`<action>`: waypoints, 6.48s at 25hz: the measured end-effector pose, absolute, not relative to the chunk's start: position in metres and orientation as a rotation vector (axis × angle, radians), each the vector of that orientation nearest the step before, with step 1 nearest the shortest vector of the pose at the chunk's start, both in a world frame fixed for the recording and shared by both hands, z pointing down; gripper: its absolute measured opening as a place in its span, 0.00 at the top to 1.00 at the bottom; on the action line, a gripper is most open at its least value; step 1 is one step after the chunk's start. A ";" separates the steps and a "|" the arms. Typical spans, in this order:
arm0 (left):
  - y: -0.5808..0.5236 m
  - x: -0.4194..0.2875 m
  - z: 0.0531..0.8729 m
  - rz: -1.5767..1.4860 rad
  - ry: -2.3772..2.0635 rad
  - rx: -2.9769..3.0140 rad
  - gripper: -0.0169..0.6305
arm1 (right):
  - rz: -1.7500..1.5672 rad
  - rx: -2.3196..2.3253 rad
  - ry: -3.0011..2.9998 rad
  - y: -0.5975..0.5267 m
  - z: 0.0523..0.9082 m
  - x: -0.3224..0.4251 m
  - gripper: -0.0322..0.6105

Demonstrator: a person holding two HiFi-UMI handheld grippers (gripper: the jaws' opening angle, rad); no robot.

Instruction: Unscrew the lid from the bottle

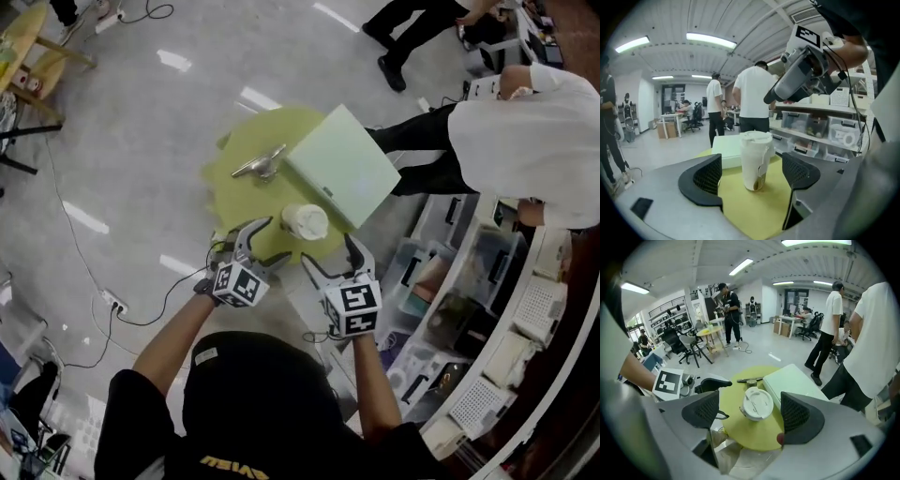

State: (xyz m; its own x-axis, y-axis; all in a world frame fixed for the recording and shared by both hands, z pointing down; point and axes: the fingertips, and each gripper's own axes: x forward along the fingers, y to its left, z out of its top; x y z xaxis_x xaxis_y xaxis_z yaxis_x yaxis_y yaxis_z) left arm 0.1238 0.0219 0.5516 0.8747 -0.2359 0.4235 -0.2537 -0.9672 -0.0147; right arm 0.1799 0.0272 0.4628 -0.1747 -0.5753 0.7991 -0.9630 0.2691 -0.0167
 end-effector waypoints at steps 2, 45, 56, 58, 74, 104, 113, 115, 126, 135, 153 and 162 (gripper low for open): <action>0.020 0.133 0.577 0.703 -0.416 3.015 0.31 | 0.728 1.320 -1.795 0.021 0.488 0.178 0.32; 0.004 0.201 0.661 0.654 -0.471 3.106 0.39 | 0.794 1.034 -1.604 0.000 0.568 0.180 0.40; 0.006 0.203 0.666 0.670 -0.428 3.101 0.39 | 0.696 0.847 -1.624 0.006 0.569 0.179 0.41; 0.007 0.203 0.667 0.668 -0.416 3.100 0.39 | 0.617 0.767 -1.614 0.007 0.569 0.177 0.41; 0.008 0.202 0.667 0.689 -0.314 3.124 0.39 | -0.016 -0.023 -1.561 0.020 0.573 0.176 0.41; 0.011 0.204 0.669 0.760 -0.256 3.077 0.40 | 0.713 1.179 -1.657 0.001 0.552 0.181 0.37; 0.011 0.203 0.670 0.762 -0.242 3.069 0.40 | 0.626 1.018 -1.673 0.001 0.555 0.175 0.38; 0.012 0.202 0.670 0.764 -0.235 3.066 0.40 | 0.575 0.949 -1.678 0.002 0.555 0.173 0.39; 0.012 0.203 0.670 0.769 -0.213 3.065 0.40 | 0.125 0.533 -1.685 0.022 0.557 0.151 0.63; 0.012 0.203 0.671 0.778 -0.202 3.059 0.40 | -0.111 0.185 -1.642 0.031 0.561 0.155 0.64; 0.011 0.201 0.673 0.781 -0.201 3.049 0.40 | 1.129 1.360 -1.546 -0.005 0.561 0.187 0.34; 0.012 0.201 0.674 0.775 -0.188 3.045 0.40 | 1.037 1.231 -1.538 -0.002 0.567 0.182 0.38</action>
